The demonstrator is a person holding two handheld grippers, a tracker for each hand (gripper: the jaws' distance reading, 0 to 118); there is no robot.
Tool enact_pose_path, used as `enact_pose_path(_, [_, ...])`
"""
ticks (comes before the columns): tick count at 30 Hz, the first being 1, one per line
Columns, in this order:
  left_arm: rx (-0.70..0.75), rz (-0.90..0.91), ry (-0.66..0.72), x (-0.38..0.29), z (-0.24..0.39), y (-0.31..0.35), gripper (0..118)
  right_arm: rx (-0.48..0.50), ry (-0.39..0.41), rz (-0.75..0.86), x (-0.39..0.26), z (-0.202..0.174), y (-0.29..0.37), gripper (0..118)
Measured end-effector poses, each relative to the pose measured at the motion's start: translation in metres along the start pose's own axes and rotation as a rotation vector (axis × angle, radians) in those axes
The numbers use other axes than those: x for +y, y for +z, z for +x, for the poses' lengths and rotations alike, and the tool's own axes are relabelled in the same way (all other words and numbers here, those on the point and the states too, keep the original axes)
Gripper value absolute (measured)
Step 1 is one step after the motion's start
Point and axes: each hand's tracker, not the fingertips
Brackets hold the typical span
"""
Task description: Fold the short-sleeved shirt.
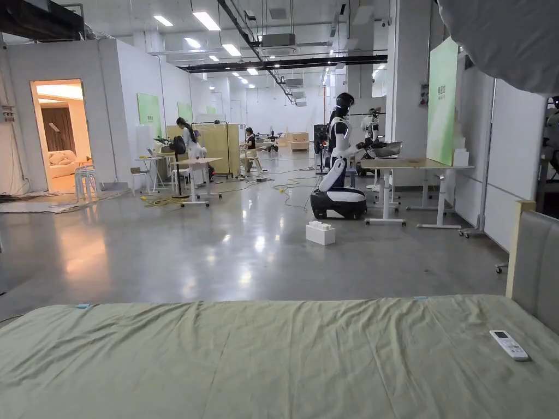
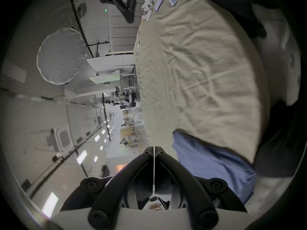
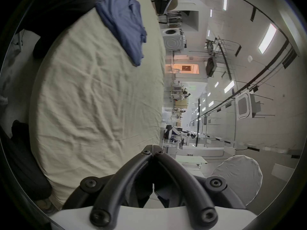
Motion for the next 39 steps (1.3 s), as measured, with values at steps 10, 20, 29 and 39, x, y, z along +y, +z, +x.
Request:
enact_pose_path(10, [0.103, 0.319, 2.209, -0.102, -0.099, 0.046, 0, -0.093, -2.3, 0.194, -0.115, 0.055, 0.047, 0])
enact_pose_path(20, [0.136, 0.198, 1.904, -0.085, -0.105, 0.06, 0, -0.22, -1.871, 0.068, -0.09, 0.07, 0.062, 0])
enact_pose_path(29, [0.141, 0.169, 1.748, -0.065, -0.113, 0.057, 0, -0.222, -1.837, 0.06, -0.09, 0.075, 0.062, 0])
enact_pose_path(39, [0.107, 0.199, 1.735, -0.066, -0.116, 0.057, 0, -0.235, -1.84, 0.092, -0.092, 0.076, 0.068, 0])
